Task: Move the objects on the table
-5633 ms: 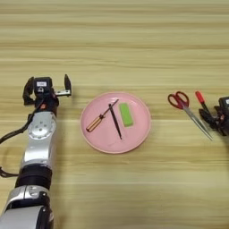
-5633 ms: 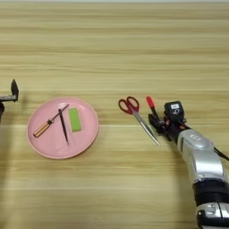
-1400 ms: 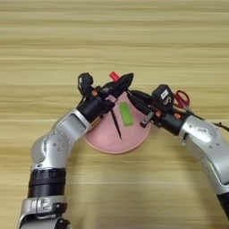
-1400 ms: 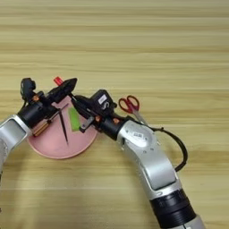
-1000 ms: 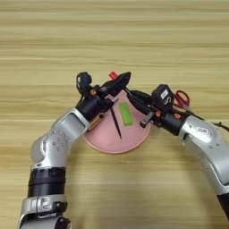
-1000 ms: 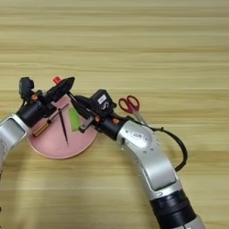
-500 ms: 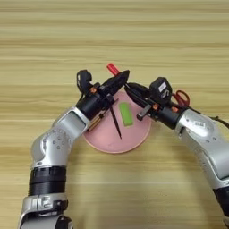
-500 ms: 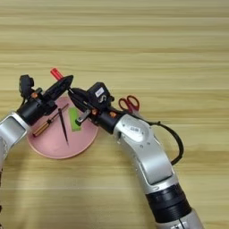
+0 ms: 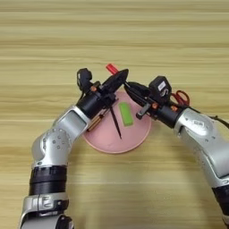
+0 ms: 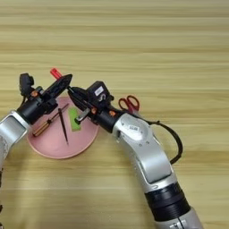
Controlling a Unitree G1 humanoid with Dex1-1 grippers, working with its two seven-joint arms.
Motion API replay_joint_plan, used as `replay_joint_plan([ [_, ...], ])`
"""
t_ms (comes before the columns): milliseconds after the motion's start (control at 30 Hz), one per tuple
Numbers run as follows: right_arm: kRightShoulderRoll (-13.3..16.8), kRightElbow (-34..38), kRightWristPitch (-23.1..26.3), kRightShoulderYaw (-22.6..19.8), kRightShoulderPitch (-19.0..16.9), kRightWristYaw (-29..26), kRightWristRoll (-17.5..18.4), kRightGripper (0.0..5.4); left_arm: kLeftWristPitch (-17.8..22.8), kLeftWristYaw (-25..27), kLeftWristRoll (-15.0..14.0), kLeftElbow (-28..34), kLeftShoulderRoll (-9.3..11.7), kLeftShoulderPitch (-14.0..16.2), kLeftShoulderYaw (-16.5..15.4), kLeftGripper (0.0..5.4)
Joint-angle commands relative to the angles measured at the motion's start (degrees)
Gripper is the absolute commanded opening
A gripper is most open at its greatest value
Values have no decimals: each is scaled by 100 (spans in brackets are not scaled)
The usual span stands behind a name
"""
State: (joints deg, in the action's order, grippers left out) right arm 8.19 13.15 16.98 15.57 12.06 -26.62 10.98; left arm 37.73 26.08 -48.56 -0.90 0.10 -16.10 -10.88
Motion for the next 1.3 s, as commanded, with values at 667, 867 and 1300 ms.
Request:
replay_joint_plan([
  [667,-36,-108,-45,-96,166,55,-106,44,-1,-147,-91,-25,34,-13,-79,51],
  [867,-40,-125,-57,-98,160,59,-112,44,-8,-153,-86,-50,36,-16,-92,51],
  [1300,-70,-196,-78,-165,148,63,-71,139,-53,-151,-48,-158,53,-38,-139,47],
])
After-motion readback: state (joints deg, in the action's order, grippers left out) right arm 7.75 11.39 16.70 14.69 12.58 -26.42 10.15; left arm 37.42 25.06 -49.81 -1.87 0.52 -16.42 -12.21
